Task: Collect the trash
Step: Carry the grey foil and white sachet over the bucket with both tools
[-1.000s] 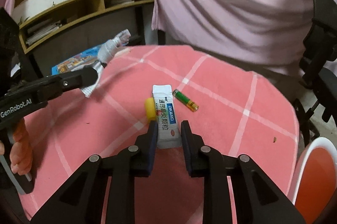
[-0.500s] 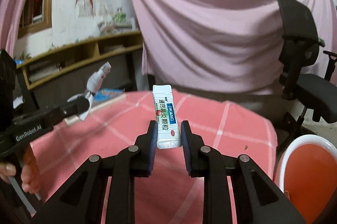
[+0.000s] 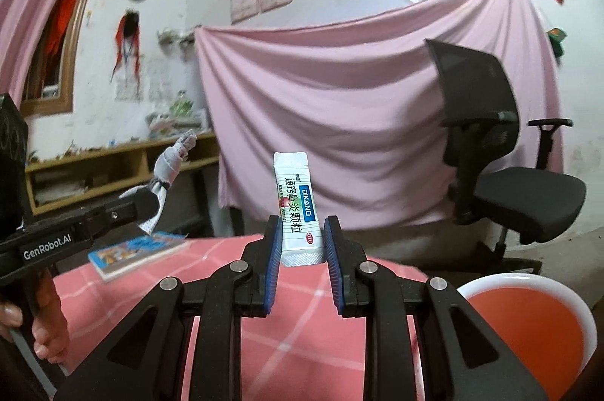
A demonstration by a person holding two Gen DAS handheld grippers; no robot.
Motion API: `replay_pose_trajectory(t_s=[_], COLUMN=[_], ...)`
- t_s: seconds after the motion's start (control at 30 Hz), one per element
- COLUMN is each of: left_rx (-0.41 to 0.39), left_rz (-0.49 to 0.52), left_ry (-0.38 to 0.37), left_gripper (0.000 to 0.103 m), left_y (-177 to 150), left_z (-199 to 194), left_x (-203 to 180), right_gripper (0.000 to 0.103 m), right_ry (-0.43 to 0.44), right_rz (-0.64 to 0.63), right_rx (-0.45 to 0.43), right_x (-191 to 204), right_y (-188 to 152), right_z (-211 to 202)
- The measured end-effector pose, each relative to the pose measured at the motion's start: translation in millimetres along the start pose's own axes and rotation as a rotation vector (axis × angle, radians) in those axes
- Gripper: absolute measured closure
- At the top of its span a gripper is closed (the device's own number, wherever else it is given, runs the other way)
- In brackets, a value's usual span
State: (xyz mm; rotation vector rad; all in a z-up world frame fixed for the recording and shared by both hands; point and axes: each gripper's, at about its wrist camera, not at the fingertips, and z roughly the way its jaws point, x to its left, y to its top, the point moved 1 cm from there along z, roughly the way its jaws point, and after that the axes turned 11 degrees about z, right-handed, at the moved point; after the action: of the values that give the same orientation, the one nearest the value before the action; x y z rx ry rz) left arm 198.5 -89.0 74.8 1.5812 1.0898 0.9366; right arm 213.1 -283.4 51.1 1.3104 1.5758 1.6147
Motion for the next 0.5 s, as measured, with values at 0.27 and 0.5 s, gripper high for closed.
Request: replay_pose_trajectory(t_s=[0.27, 0.5], left_rx=[-0.004, 0.001], left_rz=[0.065, 0.105], left_ry=[-0.072, -0.136], left_gripper=[0.101, 0.101], left_y=[15, 18], left_z=[18, 32], left_x=[-44, -84], right_gripper=[0.082, 0.082], right_ry=[-0.081, -0.175], right_rz=[0.073, 0.165], right_rx=[-0.083, -0.116], right_x=[-41, -77], right_y=[15, 23], right_z=[-29, -46])
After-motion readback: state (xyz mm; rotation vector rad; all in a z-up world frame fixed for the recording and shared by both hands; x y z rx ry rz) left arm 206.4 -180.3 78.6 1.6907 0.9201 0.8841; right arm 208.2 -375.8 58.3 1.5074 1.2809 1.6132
